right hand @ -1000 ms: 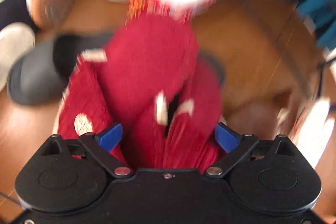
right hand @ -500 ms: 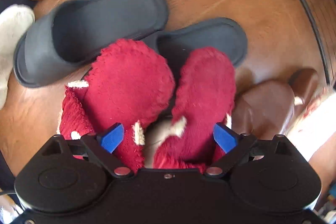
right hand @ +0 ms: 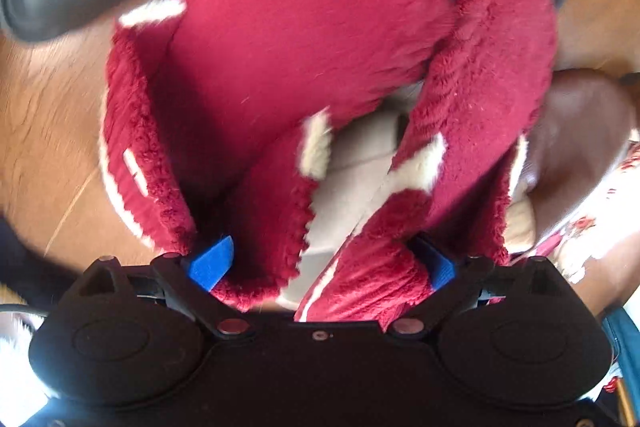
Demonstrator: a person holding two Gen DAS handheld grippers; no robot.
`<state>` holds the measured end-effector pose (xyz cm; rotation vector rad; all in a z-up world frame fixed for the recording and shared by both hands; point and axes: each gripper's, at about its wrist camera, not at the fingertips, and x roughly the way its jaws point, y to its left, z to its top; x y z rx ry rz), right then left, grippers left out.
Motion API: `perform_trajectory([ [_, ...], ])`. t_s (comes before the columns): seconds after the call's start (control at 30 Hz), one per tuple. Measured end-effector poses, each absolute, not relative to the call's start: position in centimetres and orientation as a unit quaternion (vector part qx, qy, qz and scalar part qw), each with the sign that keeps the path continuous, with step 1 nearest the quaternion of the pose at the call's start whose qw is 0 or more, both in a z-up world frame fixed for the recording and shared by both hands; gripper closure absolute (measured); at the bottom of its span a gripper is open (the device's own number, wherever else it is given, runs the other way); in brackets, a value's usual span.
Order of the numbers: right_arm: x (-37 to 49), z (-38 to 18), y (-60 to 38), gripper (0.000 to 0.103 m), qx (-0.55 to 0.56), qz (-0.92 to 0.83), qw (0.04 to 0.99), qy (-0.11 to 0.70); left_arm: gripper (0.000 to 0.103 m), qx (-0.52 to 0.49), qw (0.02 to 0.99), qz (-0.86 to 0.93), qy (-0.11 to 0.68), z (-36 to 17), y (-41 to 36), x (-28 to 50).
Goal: Organize scattered shoes
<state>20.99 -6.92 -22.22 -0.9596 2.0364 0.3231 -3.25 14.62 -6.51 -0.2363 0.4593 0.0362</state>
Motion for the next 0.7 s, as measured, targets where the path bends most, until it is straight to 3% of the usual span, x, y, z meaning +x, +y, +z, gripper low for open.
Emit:
perform_trajectory([
  [0.27,18.6,-24.7,-5.9,0.003,-0.452,0.097,0.367,0.807,0.000,-0.121,0.967,0.016,0.222,-6.6,14.9,-3.1],
  [0.3,18.0,-24.4,-5.7,0.016,-0.470,0.100,0.371,0.794,0.000,-0.123,0.967,0.015,0.223,-6.6,14.9,-3.0],
  [0.5,13.9,-20.3,-5.0,0.070,-0.535,0.117,0.433,0.716,0.000,-0.121,0.971,0.003,0.208,-6.1,14.2,-3.5],
  [0.7,13.2,-16.4,-5.5,0.080,-0.456,0.114,0.508,0.722,0.000,-0.115,0.973,0.005,0.198,-5.7,13.9,-4.4],
])
